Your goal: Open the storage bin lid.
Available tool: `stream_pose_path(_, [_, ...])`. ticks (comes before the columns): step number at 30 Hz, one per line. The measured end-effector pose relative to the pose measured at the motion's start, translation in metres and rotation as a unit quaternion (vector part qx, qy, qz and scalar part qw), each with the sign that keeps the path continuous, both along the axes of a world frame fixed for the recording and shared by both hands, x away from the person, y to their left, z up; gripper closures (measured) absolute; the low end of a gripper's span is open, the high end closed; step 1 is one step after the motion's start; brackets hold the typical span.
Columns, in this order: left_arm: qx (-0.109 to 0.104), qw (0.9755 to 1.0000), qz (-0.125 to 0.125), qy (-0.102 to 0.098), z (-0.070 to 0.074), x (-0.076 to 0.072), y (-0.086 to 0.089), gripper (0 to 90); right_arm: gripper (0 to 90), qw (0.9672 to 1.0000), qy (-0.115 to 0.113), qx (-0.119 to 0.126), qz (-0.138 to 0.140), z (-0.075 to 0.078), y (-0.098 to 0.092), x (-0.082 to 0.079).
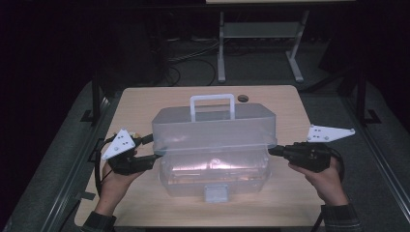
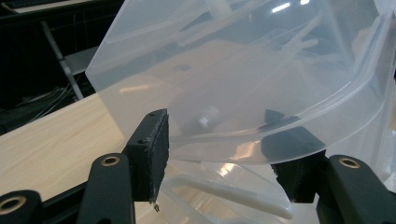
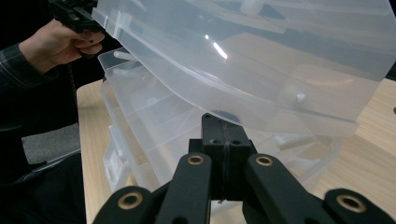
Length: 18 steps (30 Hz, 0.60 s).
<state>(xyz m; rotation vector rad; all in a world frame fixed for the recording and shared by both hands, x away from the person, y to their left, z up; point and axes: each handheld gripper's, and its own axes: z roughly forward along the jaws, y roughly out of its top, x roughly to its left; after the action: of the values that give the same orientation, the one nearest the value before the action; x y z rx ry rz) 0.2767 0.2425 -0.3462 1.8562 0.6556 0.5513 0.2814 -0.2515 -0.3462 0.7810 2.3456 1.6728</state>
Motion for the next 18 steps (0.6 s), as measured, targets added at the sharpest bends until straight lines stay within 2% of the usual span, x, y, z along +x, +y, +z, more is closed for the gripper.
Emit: stream_pose_path(18, [-0.007, 0.9998, 0.01, -0.013, 0.012, 0.01, 0.0, 43.8, 90.0, 0.9999, -0.012, 0.005, -0.002, 0.009, 0.002, 0.012])
